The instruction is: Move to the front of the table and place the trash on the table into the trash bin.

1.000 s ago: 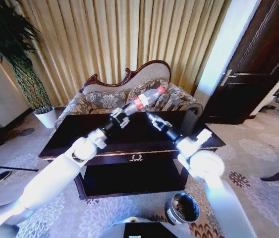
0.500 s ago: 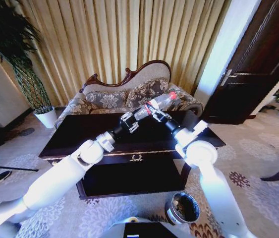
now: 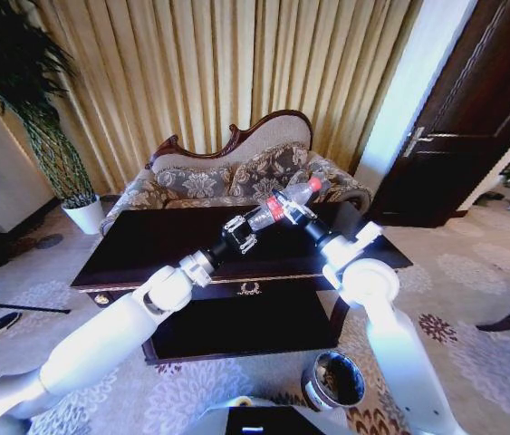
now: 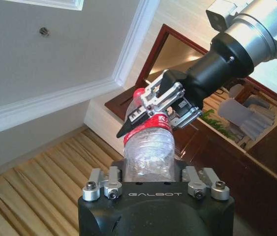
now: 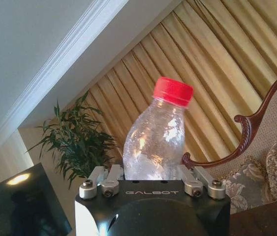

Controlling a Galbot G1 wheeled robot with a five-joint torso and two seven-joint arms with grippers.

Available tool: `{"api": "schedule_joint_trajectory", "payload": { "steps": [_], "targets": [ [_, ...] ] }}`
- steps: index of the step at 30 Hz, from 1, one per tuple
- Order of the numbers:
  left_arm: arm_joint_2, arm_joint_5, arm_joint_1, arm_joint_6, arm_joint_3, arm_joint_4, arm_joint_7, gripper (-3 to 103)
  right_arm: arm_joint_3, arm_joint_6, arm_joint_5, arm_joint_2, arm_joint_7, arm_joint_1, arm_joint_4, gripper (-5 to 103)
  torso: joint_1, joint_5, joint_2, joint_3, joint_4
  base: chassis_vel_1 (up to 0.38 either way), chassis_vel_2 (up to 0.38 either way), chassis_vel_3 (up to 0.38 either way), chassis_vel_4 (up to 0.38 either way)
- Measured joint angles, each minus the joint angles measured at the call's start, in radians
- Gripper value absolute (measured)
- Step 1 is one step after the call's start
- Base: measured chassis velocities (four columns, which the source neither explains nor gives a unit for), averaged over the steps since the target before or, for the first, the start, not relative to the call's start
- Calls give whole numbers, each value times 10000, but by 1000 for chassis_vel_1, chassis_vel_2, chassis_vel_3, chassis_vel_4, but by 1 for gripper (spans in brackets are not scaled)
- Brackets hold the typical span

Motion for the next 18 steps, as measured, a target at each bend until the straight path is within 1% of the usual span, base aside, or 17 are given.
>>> {"api": "schedule_joint_trajectory", "payload": {
  "steps": [1, 2, 3, 4, 5, 7, 8, 9, 10, 11, 12, 14, 16, 17, 18],
  "targets": [
    [-1, 3, -18, 2, 4, 0, -1, 57, 13, 0, -6, -3, -2, 7, 3, 35, 1, 0, 0, 0, 0, 0, 0, 0, 0],
    [7, 1, -25, 5, 4, -5, -3, 57, 24, 0, -14, -2, -2, 34, -7, 32, 0, 0, 1, 0, 0, 0, 0, 0, 0],
    [7, 1, -25, 5, 4, -5, -3, 57, 24, 0, -14, -2, -2, 34, -7, 32, 0, 0, 1, 0, 0, 0, 0, 0, 0],
    [22, -31, -21, 9, 4, -27, -4, 63, 39, 2, -31, 6, -2, 75, -35, 32, 0, -1, 0, 0, 0, 0, 0, 0, 0],
    [53, -148, 23, 9, 10, -106, -5, 68, 72, 11, -96, 35, 5, 134, -104, 28, 1, -1, 0, 0, 0, 0, 0, 0, 0],
    [168, -624, 228, 77, 29, -386, 57, 80, 193, 50, -361, 115, 16, 262, -323, 22, 1, -1, 0, 1, 1, 0, 0, 0, 0],
    [168, -624, 228, 77, 29, -386, 57, 80, 193, 50, -361, 115, 16, 262, -323, 22, 1, -1, 0, 1, 1, 0, 0, 0, 0],
    [243, -907, 374, 168, 35, -547, 76, 85, 258, 81, -475, 136, 15, 310, -425, 21, 1, -1, 1, 0, 1, 0, 0, 0, 0],
    [323, -1183, 541, 323, 14, -709, 67, 85, 324, 148, -703, 144, 11, 351, -552, 21, 1, -1, 1, 0, 1, 0, 0, 0, 0],
    [393, -1434, 736, 502, -86, -850, 17, 91, 381, 272, -1067, 130, -17, 368, -699, 21, 1, -1, 0, 0, 2, 0, 0, 0, 0],
    [393, -1434, 736, 502, -86, -850, 17, 91, 381, 272, -1067, 130, -17, 368, -699, 21, 1, -1, 0, 0, 2, 0, 0, 0, 0],
    [523, -2077, 1264, 989, -634, -1066, -281, 98, 507, 566, -2222, 23, -187, 304, -1059, 21, 1, -1, 1, 0, 2, 0, 0, 0, 0],
    [586, -2801, 1878, 1620, -1601, -1230, -842, 100, 642, 854, -3532, -160, -345, 19, -1342, 21, 1, 0, 0, 0, 2, 0, 0, 0, 0],
    [586, -2801, 1878, 1620, -1601, -1230, -842, 100, 642, 854, -3532, -160, -345, 19, -1342, 21, 1, 0, 0, 0, 2, 0, 0, 0, 0],
    [556, -3132, 2249, 1966, -2225, -1323, -1148, 100, 714, 926, -4066, -248, -378, -206, -1406, 21, 1, 1, 0, 0, 1, 0, 0, 0, 0]
  ]
}}
